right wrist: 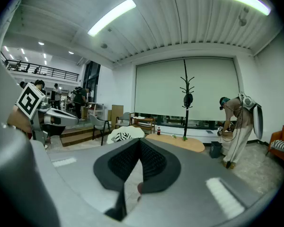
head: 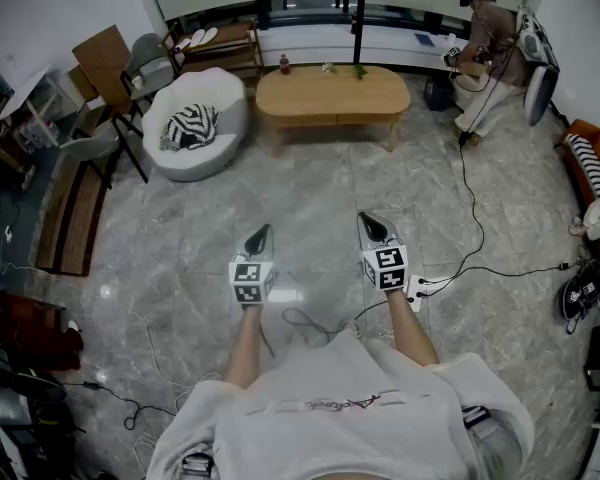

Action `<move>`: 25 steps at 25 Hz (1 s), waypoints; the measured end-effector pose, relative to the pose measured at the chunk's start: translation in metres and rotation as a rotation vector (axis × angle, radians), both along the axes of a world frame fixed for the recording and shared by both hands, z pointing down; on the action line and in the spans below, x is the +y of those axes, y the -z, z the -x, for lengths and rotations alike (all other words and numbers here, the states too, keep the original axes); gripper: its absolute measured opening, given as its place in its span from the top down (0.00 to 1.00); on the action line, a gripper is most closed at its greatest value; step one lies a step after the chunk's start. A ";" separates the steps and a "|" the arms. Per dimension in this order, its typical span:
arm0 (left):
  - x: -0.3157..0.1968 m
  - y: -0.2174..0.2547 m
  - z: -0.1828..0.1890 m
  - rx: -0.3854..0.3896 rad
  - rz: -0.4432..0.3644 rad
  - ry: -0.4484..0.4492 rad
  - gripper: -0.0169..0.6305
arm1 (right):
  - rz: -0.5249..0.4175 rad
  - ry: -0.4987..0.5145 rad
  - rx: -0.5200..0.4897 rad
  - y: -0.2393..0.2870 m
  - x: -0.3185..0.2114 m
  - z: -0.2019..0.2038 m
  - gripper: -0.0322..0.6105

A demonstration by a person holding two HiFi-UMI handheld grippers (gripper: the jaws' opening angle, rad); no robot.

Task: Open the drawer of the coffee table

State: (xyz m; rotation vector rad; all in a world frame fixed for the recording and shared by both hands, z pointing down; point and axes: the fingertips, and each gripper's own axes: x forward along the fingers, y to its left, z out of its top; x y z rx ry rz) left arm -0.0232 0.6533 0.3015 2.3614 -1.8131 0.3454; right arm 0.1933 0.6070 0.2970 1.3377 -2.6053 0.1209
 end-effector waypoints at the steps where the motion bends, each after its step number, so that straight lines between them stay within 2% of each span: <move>1: 0.000 0.000 -0.001 -0.002 0.005 0.001 0.97 | 0.000 0.000 0.001 -0.001 -0.001 -0.001 0.94; 13: -0.015 0.003 -0.001 -0.005 0.012 0.008 0.97 | -0.003 0.013 -0.012 0.002 -0.017 0.001 0.94; 25: -0.043 0.002 -0.036 -0.014 -0.004 0.049 0.97 | -0.018 0.091 -0.009 -0.002 -0.049 -0.025 0.94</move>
